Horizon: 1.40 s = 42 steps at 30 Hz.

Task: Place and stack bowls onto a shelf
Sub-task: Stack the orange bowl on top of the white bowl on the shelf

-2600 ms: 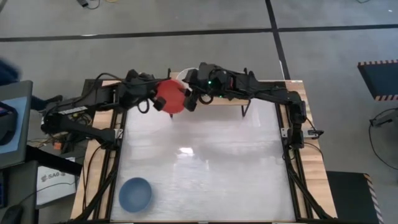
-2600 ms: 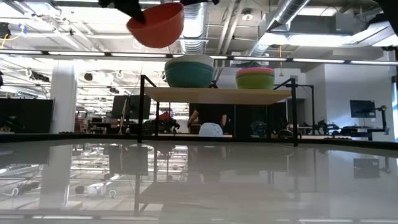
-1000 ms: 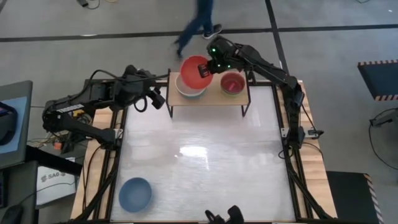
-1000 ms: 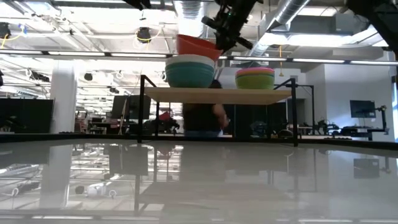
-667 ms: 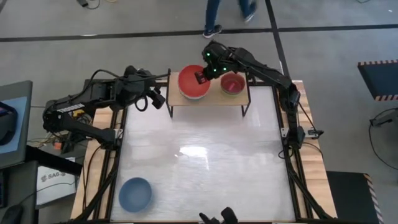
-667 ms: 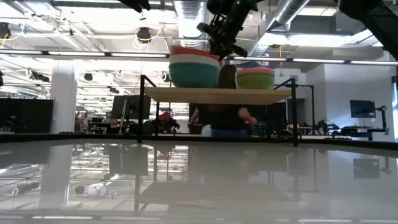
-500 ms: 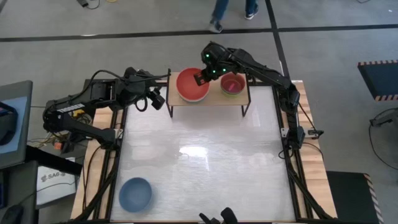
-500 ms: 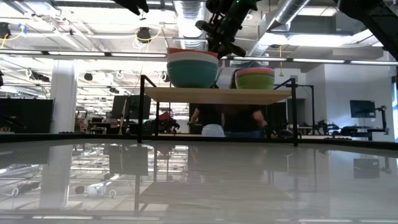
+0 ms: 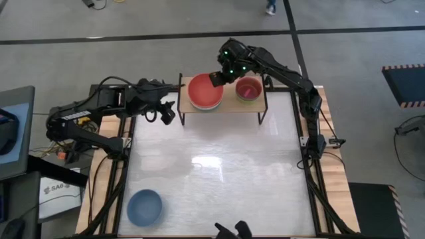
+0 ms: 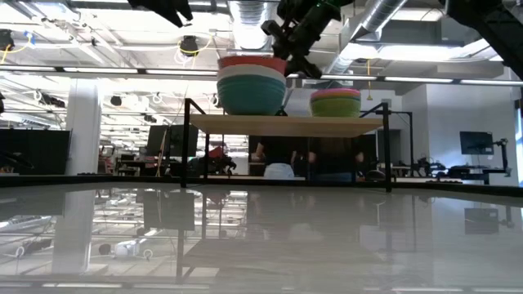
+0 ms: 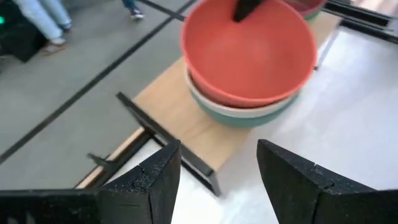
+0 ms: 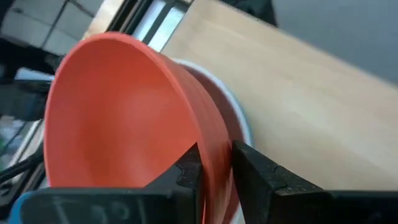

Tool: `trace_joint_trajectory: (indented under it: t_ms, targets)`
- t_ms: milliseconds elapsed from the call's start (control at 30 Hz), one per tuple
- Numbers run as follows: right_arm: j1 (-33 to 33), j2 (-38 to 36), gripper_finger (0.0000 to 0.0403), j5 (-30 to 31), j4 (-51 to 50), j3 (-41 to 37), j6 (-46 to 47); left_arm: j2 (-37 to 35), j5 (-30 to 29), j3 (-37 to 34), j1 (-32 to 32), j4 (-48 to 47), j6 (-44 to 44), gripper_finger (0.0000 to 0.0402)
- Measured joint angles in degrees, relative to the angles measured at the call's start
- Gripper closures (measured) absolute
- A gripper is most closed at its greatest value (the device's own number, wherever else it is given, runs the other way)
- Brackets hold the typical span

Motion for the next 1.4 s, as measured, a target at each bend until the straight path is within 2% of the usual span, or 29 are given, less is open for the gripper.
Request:
trace_joint_trajectory:
  t_ms: [167,367,600,800,933,1067,1167,1267,1400]
  targets:
    - [-0.8,0.0,0.0311,-5.3,0.0,0.0,0.2,0.3,6.7,-4.6,-0.2,4.7,3.2,0.0205]
    - [-0.8,0.0,0.0310,-5.6,-1.4,0.0,-1.4,0.7,15.6,-11.8,-0.2,16.7,5.6,0.0205]
    - [-0.8,0.0,0.0274,-5.5,-0.9,0.0,-2.4,3.6,21.9,-16.9,-0.2,26.5,8.7,0.0205]
    - [-1.4,-0.4,0.0216,-5.2,0.9,0.0,-2.4,9.0,22.4,-17.5,-0.2,28.6,10.8,0.0205]
    - [-1.6,-2.1,0.0194,-5.1,3.2,0.0,-2.4,12.7,22.4,-17.5,-0.2,31.6,11.9,0.0205]
    - [-2.0,-4.6,0.0191,-5.1,4.3,0.0,-2.5,15.7,21.8,-17.5,0.0,34.0,12.9,0.0205]
    - [-2.4,-6.1,0.0194,-5.0,4.1,0.0,-4.1,16.7,19.0,-17.5,0.6,34.3,12.5,0.0205]
    - [-2.8,-6.4,0.0198,-4.9,3.5,0.0,-5.0,16.9,16.5,-17.5,2.1,33.9,11.4,0.0205]
    - [-2.9,-5.6,0.0208,-4.8,2.1,0.0,-6.8,16.7,16.4,-17.5,4.9,33.9,10.8,0.0205]
